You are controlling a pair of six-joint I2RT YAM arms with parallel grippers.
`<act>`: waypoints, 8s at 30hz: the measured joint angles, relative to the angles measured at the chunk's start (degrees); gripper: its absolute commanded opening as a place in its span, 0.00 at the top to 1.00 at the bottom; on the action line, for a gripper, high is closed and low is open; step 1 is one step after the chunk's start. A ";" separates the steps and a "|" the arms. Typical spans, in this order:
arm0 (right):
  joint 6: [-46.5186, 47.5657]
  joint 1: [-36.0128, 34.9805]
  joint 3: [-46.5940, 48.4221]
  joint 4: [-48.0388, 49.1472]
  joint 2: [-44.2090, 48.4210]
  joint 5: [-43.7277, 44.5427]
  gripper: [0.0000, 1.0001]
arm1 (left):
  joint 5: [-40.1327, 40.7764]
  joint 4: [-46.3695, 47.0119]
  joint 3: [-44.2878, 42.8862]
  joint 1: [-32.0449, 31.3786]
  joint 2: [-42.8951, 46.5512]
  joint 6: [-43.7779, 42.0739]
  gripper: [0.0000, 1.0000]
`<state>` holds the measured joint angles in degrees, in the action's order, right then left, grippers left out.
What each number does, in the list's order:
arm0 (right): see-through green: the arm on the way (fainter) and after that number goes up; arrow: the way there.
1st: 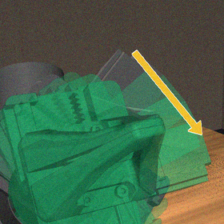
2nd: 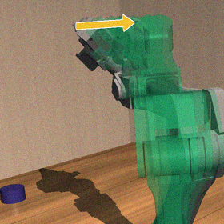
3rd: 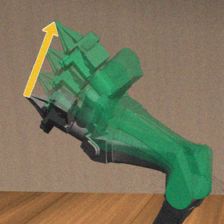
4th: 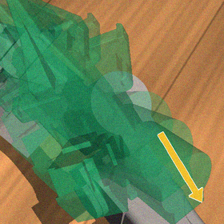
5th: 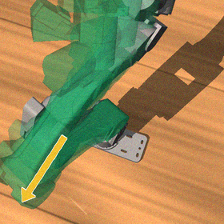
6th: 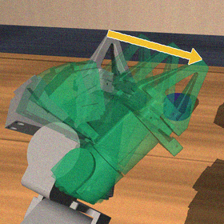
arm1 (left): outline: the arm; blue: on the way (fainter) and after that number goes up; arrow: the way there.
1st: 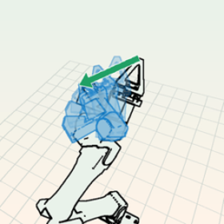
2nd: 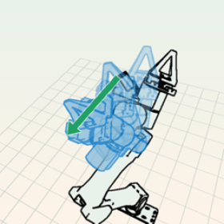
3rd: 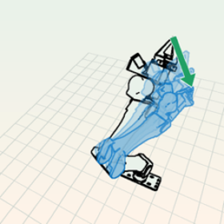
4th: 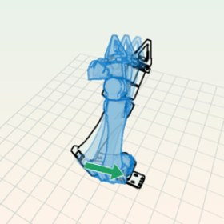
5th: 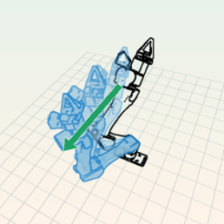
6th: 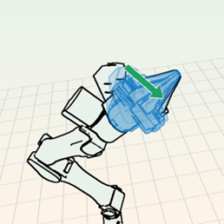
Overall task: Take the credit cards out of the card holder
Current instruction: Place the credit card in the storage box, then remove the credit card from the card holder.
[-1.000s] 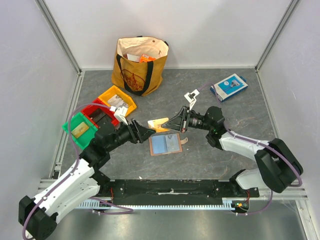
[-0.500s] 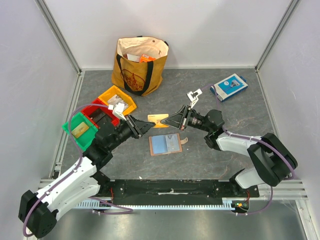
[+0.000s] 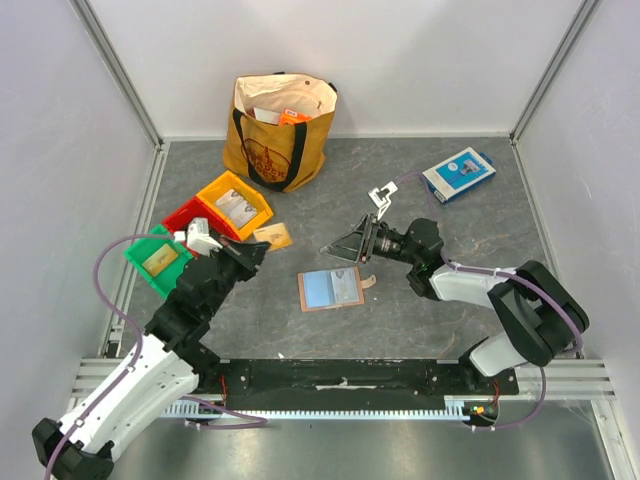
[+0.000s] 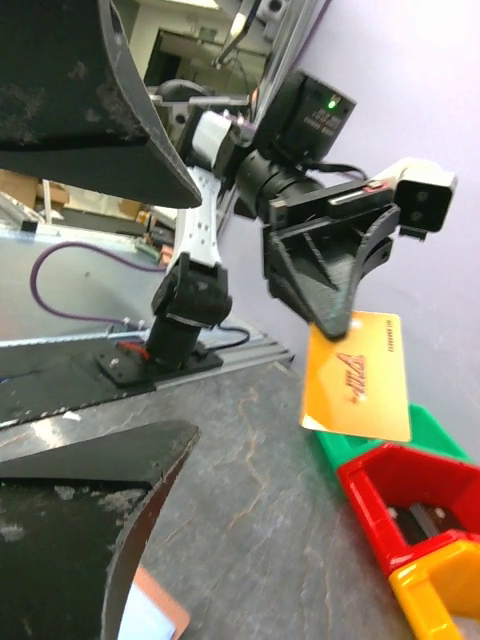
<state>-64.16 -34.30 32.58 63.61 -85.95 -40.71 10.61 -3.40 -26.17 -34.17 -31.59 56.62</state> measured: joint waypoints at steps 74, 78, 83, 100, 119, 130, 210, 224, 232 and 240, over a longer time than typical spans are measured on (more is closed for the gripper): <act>43.87 -14.99 4.24 -54.71 16.17 17.70 0.02 | -17.27 -12.92 -4.13 67.76 -27.78 -22.99 0.51; 43.87 -14.99 4.28 -54.84 16.17 17.70 0.02 | -15.10 -16.63 -6.03 67.76 -27.30 -23.08 0.38; 44.24 -14.99 5.05 -55.76 16.17 18.36 0.02 | -11.93 -21.73 -9.51 67.73 -24.11 -23.96 0.24; 42.07 -14.40 7.76 -68.39 16.17 34.97 0.03 | -16.94 -32.30 -20.24 44.81 -8.74 -23.87 0.26; 35.21 -13.31 12.22 -74.90 6.34 40.81 0.38 | -24.74 -11.89 -4.59 7.26 -11.89 -16.33 0.33; 32.20 -12.70 12.63 -74.88 1.53 43.08 0.48 | -20.06 -2.58 -3.89 -1.97 -27.21 -16.44 0.43; 31.69 -10.67 14.86 -67.69 -0.57 20.04 0.55 | -6.10 -10.64 -10.12 -14.12 -47.89 -13.31 0.77; 32.35 -9.57 18.14 -64.52 -7.82 13.97 0.43 | -2.80 -12.11 -0.72 -14.51 -29.09 -3.78 0.73; 32.00 -0.07 16.00 -61.16 -7.39 11.37 0.51 | -6.40 -3.78 -1.62 -14.21 -31.21 -3.82 0.78; 29.62 0.42 13.88 -54.16 -8.52 7.65 0.57 | -12.20 4.52 -3.17 -7.69 -42.32 -3.56 0.88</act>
<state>-34.54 -33.89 46.46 9.45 -94.48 -33.06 -1.58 1.13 -29.34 -41.87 -73.91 53.06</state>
